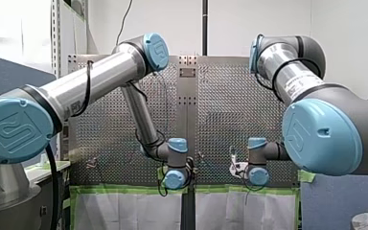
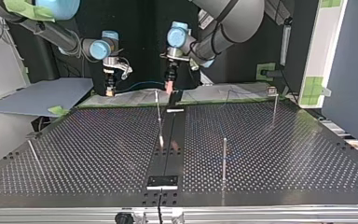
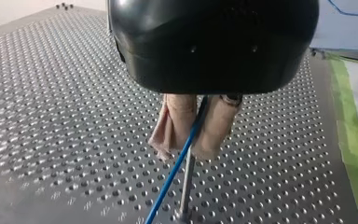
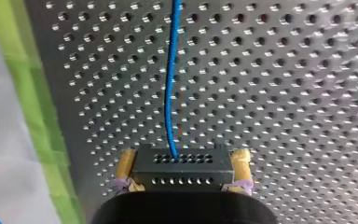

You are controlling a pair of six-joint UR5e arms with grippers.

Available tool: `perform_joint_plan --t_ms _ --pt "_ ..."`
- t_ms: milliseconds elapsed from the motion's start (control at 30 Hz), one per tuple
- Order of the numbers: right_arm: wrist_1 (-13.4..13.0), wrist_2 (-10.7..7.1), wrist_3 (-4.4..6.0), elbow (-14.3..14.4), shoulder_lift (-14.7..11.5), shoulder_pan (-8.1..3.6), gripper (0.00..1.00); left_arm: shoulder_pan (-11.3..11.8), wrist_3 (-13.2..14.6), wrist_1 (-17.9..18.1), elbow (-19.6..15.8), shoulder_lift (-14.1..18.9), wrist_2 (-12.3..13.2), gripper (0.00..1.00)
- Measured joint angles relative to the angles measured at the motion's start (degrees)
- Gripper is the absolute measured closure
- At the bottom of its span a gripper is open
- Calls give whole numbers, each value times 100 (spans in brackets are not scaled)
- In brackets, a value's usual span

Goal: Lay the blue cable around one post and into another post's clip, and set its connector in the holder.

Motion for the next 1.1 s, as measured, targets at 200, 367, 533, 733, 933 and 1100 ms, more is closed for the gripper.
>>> perform_joint_plan --t_ms 200,367,533,733,933,1100 --pt "61 -12 -46 -169 130 -25 97 -57 97 -127 162 -2 -65 78" --pt "132 -23 -78 -296 143 -61 97 -47 93 -206 232 -3 -137 78" --pt "182 -53 -96 -397 145 -88 97 -4 86 -240 288 -3 -180 78" --pt "293 -59 -215 -497 144 -104 97 54 55 -328 398 -3 -176 78" --pt "375 -50 -348 -545 143 -111 97 106 -105 -365 447 -3 -143 78" --pt "386 -46 -387 -550 144 -113 97 141 -238 -356 465 -42 -92 78"
